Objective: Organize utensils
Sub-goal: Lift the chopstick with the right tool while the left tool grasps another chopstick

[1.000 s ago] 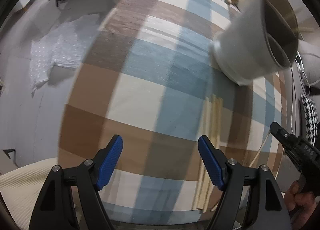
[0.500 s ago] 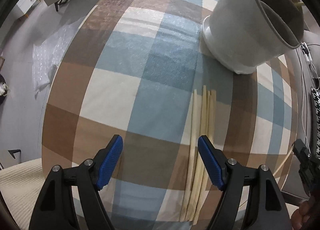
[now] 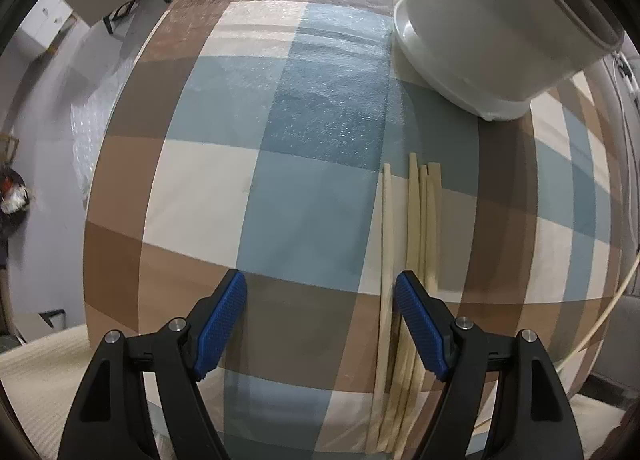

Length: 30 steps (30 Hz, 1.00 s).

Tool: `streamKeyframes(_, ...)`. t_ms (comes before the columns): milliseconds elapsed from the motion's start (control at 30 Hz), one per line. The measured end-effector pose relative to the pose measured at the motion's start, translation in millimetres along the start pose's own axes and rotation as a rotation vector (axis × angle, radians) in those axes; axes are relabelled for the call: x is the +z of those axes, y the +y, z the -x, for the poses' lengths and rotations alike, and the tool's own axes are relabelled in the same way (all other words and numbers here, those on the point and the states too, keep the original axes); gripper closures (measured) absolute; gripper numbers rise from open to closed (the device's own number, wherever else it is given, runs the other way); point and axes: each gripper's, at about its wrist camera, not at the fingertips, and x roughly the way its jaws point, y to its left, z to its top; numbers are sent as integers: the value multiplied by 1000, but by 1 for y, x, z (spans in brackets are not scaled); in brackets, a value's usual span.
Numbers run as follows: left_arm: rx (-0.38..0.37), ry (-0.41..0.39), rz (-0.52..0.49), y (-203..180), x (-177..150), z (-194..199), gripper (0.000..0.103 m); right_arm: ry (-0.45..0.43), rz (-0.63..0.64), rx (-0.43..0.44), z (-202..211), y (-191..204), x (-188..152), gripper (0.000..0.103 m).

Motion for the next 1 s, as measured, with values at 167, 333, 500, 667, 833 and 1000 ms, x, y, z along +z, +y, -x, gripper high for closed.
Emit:
streamKeyframes(167, 15, -16, -9, -12, 1, 4, 32, -1, 18, 8, -2, 7, 1, 100)
streamKeyframes(333, 15, -24, -48, -29, 3, 7, 62, -11, 46, 3, -2, 12, 2, 100)
streamKeyframes(500, 3, -35, -113, -44, 2, 9, 95, -6, 42, -4, -4, 11, 2, 100)
streamKeyframes(667, -29, -53, -104, -42, 4, 12, 101, 3, 53, -16, -7, 13, 1, 100)
streamKeyframes(833, -69, -121, -67, -33, 1, 30, 102, 12, 101, -52, -11, 21, -3, 100)
streamKeyframes(1000, -132, -228, -65, -25, -4, 61, 102, 10, 140, -77, -13, 27, -11, 100)
